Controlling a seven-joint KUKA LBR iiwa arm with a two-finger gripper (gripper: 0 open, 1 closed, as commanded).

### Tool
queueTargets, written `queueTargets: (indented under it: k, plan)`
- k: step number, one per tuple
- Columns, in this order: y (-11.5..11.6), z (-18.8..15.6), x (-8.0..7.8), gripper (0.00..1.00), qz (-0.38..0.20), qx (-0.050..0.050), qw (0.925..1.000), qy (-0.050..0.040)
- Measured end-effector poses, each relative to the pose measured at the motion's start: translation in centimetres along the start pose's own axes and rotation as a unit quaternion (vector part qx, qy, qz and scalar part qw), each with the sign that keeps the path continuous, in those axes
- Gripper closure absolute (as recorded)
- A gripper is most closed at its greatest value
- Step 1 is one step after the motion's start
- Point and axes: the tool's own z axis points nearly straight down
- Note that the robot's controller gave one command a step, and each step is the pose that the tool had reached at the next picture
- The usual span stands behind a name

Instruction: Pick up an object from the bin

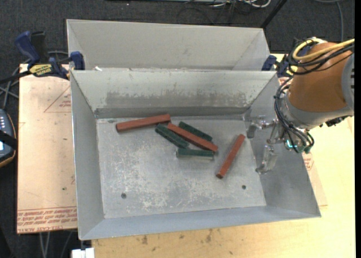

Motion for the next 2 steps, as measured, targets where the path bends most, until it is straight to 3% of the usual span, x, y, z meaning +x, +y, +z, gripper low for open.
queueTargets:
  k: [1,2]
  plan:
    - [0.0,-0.3,-0.2,0.0,-0.002,0.001,1.0,-0.0032]
    - [2.1,2.2,-1.2,0.0,-0.126,0.002,0.992,-0.0051]
